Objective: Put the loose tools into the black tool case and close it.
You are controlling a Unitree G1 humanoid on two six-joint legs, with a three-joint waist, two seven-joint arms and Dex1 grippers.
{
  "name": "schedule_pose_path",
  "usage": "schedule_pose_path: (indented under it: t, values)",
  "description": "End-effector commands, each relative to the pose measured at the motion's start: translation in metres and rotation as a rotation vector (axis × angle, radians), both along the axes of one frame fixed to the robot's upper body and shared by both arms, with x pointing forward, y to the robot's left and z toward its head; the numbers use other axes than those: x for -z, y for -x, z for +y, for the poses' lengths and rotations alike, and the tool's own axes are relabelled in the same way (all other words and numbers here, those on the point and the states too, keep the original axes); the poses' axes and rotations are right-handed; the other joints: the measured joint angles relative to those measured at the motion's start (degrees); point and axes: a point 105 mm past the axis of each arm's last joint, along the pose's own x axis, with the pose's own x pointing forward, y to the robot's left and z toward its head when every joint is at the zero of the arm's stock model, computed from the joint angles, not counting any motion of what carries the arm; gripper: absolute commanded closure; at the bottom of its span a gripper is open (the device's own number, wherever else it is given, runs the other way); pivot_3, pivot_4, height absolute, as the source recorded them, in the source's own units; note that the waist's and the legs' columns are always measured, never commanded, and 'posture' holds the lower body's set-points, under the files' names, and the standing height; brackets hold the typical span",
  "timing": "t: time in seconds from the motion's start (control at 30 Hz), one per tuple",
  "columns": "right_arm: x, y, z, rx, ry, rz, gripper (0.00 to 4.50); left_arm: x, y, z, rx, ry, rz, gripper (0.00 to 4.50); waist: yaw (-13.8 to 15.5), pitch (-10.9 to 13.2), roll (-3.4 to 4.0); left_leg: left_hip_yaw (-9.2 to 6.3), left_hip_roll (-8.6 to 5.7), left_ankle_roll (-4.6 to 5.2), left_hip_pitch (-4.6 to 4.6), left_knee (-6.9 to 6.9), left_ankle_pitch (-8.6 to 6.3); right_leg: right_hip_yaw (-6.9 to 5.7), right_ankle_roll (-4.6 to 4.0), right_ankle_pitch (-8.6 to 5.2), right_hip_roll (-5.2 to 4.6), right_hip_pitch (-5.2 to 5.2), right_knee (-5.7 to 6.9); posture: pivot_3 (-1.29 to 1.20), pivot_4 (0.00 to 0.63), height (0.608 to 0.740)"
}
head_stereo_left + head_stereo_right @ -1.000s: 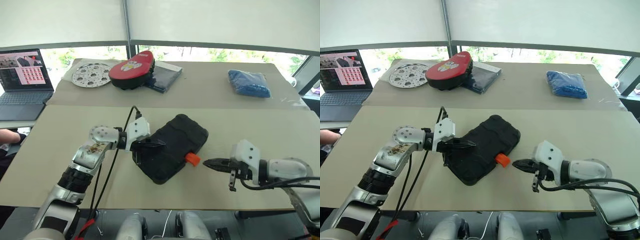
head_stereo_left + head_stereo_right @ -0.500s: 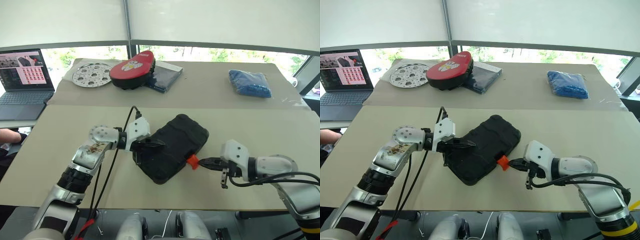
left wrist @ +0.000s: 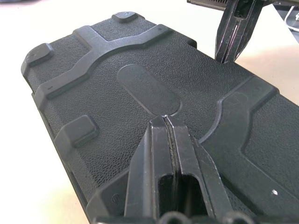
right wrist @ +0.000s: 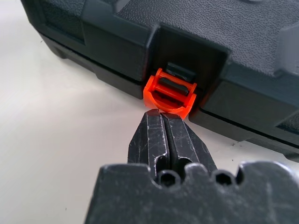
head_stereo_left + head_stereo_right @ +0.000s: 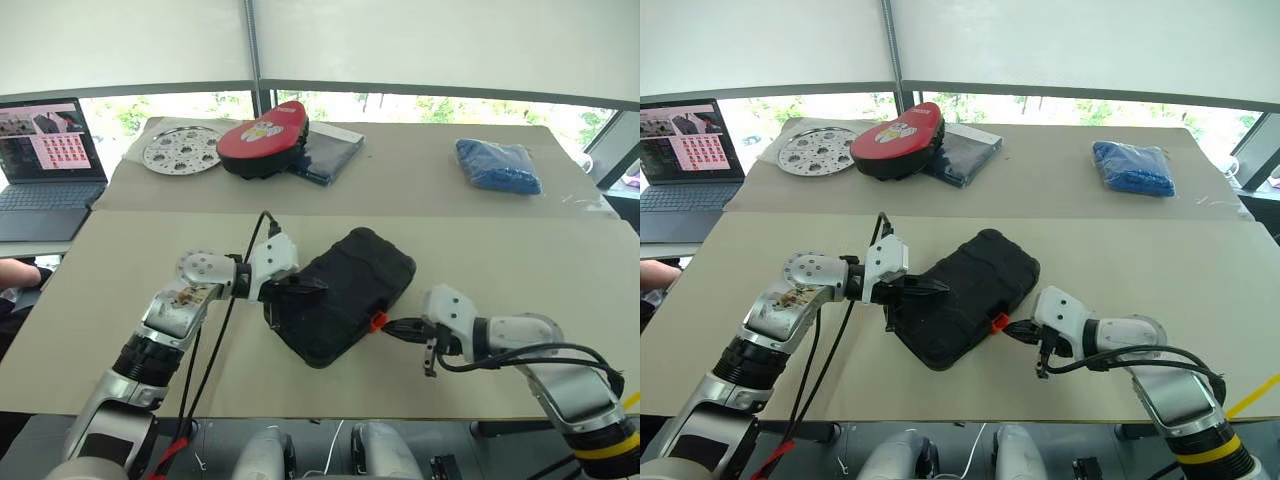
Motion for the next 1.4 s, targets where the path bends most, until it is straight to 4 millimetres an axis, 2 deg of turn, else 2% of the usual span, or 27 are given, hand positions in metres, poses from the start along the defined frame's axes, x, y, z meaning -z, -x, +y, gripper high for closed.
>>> schedule_pose_path:
  t: [0.03,0.27,0.4,0.53,0.63,0.7,0.97,1.4]
  values:
    - [-0.028,0.003,0.014,-0.058,-0.084,-0.095,4.46,0.024,0.003,0.003,-0.018,-0.057,0.077,4.50,-0.15,0.00,0.00,0.00,0.01,0.00,0.00,0.00,0.00,-0.01,0.00,0.00,0.01,0.00,0.00,0.00,0.150,0.740]
    - [-0.035,0.005,0.005,-0.019,-0.120,-0.108,4.46,0.026,0.004,0.005,-0.017,-0.066,0.080,4.50,0.12,0.00,0.00,0.00,-0.01,0.01,-0.01,0.00,-0.01,-0.01,0.00,0.00,-0.04,0.02,-0.03,0.00,0.150,0.740]
    - [-0.026,0.006,-0.003,0.033,-0.089,-0.041,4.46,0.028,0.006,0.006,-0.014,-0.075,0.084,4.50,0.10,0.00,0.01,0.00,0.00,0.01,-0.01,-0.01,-0.01,-0.01,0.00,0.00,-0.03,0.02,-0.04,0.00,0.150,0.740]
    - [-0.010,0.013,-0.012,0.123,-0.070,0.117,3.32,0.028,0.005,0.006,-0.015,-0.074,0.082,4.50,0.18,-0.01,0.01,-0.01,0.02,0.01,-0.01,-0.01,-0.01,-0.02,0.00,0.00,-0.04,0.02,-0.03,0.00,0.150,0.740]
    - [0.000,0.018,-0.009,0.174,-0.061,0.133,2.27,0.028,0.005,0.007,-0.016,-0.077,0.083,4.50,0.21,-0.01,0.01,-0.01,0.02,0.02,-0.02,-0.01,-0.01,-0.01,-0.01,-0.01,-0.04,0.00,-0.04,0.00,0.150,0.740]
    - [-0.001,0.014,-0.006,0.223,-0.089,0.121,1.65,0.029,0.006,0.008,-0.015,-0.079,0.085,4.50,0.13,-0.01,0.01,-0.01,0.03,0.01,-0.02,-0.02,-0.01,-0.02,-0.01,-0.01,-0.04,0.00,-0.04,0.00,0.150,0.740]
    - [-0.004,0.001,0.001,0.302,-0.160,0.122,1.65,0.030,0.007,0.008,-0.009,-0.086,0.089,4.50,0.08,-0.03,0.04,-0.01,0.03,0.01,-0.03,-0.03,-0.02,-0.02,0.00,-0.01,-0.03,0.00,-0.06,0.00,0.150,0.740]
    - [-0.002,0.005,0.017,0.261,-0.172,0.161,1.65,0.030,0.006,0.009,-0.014,-0.088,0.088,4.50,0.06,-0.03,0.04,-0.01,0.03,0.02,-0.04,-0.04,-0.02,-0.02,0.00,-0.01,-0.04,-0.01,-0.08,0.00,0.150,0.740]
